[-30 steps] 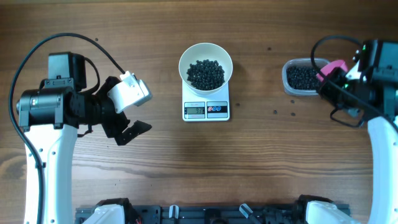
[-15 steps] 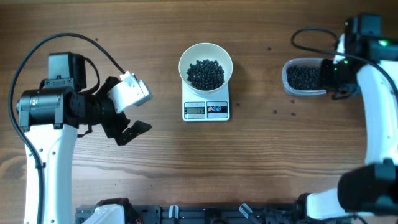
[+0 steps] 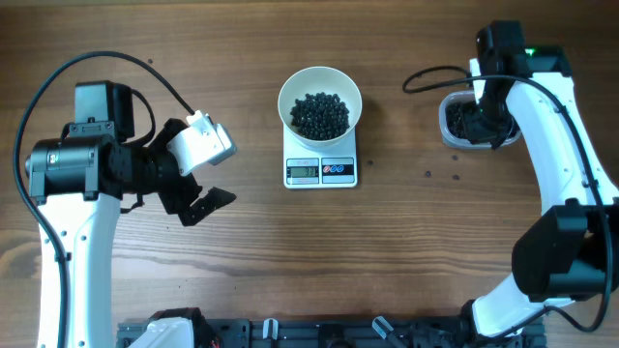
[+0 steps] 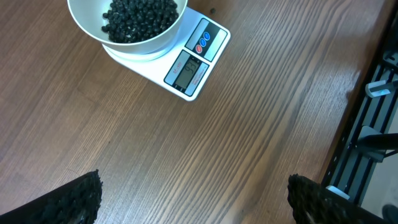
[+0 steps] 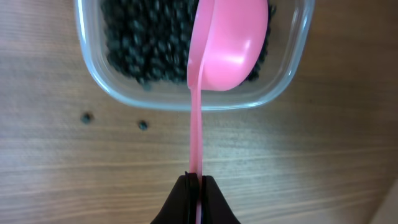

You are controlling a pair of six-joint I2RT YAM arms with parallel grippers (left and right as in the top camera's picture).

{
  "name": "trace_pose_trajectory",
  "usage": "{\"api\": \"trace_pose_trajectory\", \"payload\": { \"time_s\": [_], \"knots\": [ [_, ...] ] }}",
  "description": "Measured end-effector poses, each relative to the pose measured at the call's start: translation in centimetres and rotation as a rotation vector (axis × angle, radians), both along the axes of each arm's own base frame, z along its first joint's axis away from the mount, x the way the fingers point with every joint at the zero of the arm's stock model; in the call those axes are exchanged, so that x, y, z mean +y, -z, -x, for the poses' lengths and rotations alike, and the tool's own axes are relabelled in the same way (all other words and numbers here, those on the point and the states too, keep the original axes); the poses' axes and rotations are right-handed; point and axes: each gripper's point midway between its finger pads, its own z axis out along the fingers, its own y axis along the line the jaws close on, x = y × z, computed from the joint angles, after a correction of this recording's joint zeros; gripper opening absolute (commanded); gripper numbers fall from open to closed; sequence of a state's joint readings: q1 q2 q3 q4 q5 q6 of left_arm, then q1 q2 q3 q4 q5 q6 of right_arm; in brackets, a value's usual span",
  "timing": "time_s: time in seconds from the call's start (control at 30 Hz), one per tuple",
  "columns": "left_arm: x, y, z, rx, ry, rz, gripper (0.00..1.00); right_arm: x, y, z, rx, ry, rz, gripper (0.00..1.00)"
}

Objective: Scoop item into bowl and weigh 150g on scale

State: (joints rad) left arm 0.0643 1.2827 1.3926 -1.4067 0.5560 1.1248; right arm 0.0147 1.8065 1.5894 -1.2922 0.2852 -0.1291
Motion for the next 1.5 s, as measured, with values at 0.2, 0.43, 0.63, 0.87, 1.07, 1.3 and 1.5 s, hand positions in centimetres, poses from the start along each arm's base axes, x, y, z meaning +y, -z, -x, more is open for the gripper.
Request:
{"api": "trace_pose_trajectory", "payload": {
  "time_s": [0.2,0.43,0.63,0.87,1.07,1.3,1.5],
  "knots": [
    [0.0,0.0,0.0,0.0,0.0,0.0,1.0,-0.8,0.0,-0.1,0.008,-0.012,0.051,0.05],
    [0.0,0.0,0.0,0.0,0.0,0.0,1.0,-2.0,0.7,-0.5,0.025,-0.018,0.125,0.05],
    [0.0,0.0,0.0,0.0,0.0,0.0,1.0,-2.6,0.7,-0.8,0.017,-0.026,0.164,0.05],
    [0.0,0.0,0.0,0.0,0.0,0.0,1.0,-1.9,1.9,-0.7,0.06,-0.067,0.157,0.05],
    [0.0,0.0,0.0,0.0,0.0,0.0,1.0,0.6,3.4,-0.9,0.099,-0.144,0.113,0.05],
    [0.0,0.0,0.0,0.0,0.0,0.0,1.0,1.9,3.7,-0.8,0.106,-0.173,0.059,0.04],
    [0.0,0.0,0.0,0.0,0.0,0.0,1.0,2.2,4.0,-0.7,0.109,-0.161,0.016,0.04]
  ]
}}
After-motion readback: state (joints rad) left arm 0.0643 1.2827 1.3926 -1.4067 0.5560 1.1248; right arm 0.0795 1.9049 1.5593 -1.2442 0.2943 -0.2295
